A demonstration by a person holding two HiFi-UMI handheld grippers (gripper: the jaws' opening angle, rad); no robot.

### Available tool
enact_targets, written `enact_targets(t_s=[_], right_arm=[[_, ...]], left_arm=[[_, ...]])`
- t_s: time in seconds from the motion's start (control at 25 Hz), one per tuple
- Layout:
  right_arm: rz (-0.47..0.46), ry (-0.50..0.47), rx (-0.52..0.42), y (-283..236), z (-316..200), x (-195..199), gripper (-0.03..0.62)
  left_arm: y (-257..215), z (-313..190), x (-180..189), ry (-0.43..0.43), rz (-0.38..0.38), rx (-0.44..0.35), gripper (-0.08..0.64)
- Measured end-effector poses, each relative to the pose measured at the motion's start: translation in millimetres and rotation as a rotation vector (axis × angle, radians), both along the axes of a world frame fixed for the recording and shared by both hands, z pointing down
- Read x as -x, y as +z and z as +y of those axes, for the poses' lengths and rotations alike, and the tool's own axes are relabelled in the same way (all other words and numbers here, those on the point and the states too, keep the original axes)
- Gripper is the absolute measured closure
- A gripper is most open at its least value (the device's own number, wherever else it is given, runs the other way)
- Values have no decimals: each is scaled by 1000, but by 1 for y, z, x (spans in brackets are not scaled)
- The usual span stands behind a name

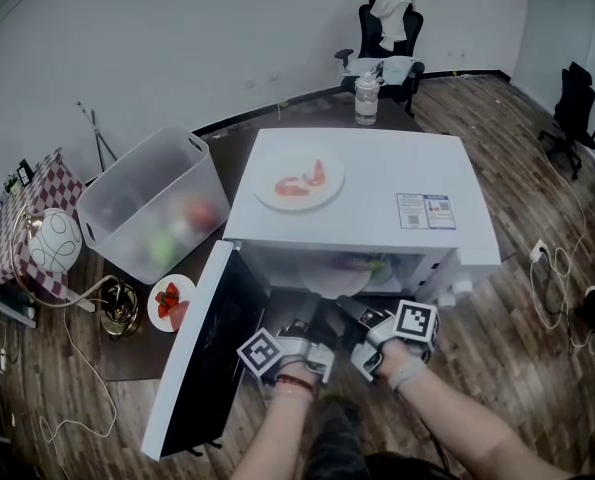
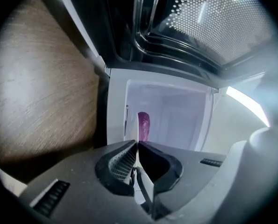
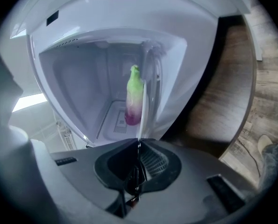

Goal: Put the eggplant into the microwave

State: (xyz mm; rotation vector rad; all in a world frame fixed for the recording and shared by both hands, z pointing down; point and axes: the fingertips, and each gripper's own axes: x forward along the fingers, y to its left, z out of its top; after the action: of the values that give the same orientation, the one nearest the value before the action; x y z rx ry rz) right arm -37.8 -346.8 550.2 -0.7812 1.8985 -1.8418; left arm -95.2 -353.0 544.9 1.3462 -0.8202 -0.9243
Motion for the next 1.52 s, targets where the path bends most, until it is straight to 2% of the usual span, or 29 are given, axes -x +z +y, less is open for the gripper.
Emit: enact_targets(t_s=[0.64,0.96,1.52], right_arm=[[-38,48,26,2,-17,-1,572],[-23,51,24,1,-24,-1,572],[-18,51,10,1,-26,-2,571]], left_arm=[[-5,-3,-10,54,-7,-28,558],[-15,-3,-22,139,-92,-59,558],[-10,-4,-20,141,-126,-43,558]])
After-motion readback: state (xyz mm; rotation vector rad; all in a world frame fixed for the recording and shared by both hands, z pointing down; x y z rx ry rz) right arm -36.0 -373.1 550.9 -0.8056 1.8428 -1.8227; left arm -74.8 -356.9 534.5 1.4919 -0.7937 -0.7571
